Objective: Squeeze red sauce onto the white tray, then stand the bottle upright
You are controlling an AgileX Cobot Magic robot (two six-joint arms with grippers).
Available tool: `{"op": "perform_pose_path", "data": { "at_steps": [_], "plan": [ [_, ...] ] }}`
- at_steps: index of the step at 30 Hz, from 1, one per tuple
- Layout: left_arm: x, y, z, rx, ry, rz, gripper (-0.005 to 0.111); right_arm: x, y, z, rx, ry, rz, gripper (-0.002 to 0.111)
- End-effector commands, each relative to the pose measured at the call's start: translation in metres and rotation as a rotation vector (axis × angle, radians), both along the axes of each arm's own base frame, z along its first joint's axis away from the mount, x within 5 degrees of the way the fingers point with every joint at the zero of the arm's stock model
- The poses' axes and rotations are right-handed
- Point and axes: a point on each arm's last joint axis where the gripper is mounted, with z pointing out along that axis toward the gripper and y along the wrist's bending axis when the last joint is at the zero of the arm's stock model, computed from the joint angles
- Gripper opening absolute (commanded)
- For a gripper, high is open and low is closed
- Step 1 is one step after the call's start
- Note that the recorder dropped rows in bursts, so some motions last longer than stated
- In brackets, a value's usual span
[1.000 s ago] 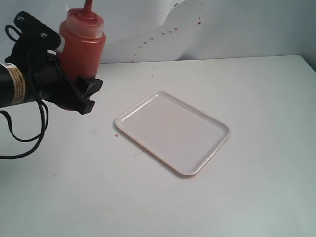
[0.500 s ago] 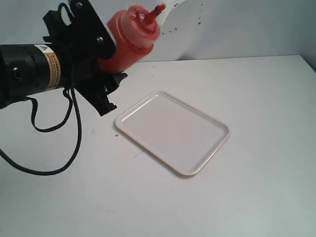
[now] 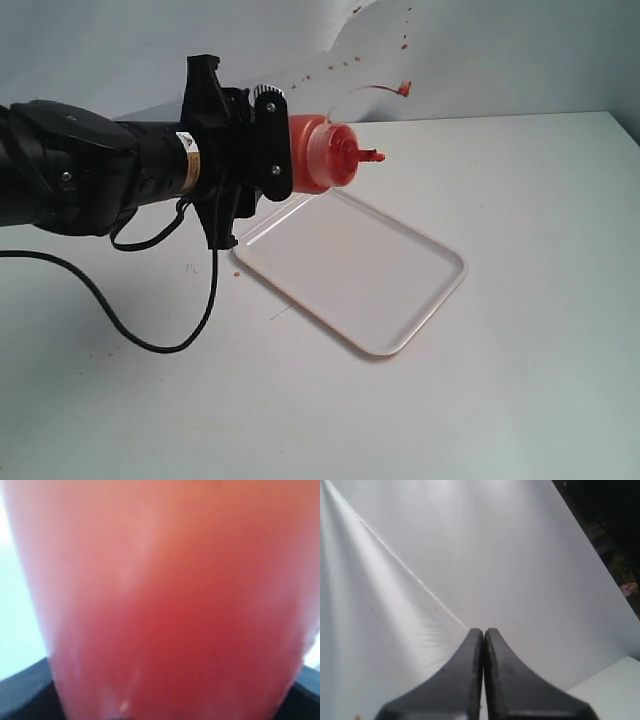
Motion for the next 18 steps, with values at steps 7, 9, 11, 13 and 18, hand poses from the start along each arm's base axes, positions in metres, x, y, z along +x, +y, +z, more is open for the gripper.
{"op": "perform_pose_path", "data": {
  "at_steps": [7,9,11,13,18],
  "plan": [
    [0.013,-0.005,0.019,0.194,-0.156,-0.086,0.0,0.027,0.044,0.051,-0.419,-0.196,0.365,0.0],
    [0.014,-0.005,0.02,0.269,-0.186,-0.126,0.0,0.041,0.056,0.062,-0.513,-0.221,0.49,0.0],
    [0.012,-0.007,0.021,0.35,-0.222,-0.142,0.0,0.065,0.062,0.07,-0.504,-0.179,0.584,0.0],
    [0.009,-0.011,0.023,0.441,-0.265,-0.141,0.0,0.09,0.064,0.076,-0.433,-0.123,0.661,0.0],
    [-0.001,-0.025,0.025,0.626,-0.341,-0.233,0.0,0.149,0.07,0.074,-0.329,-0.032,0.801,0.0]
  ]
}}
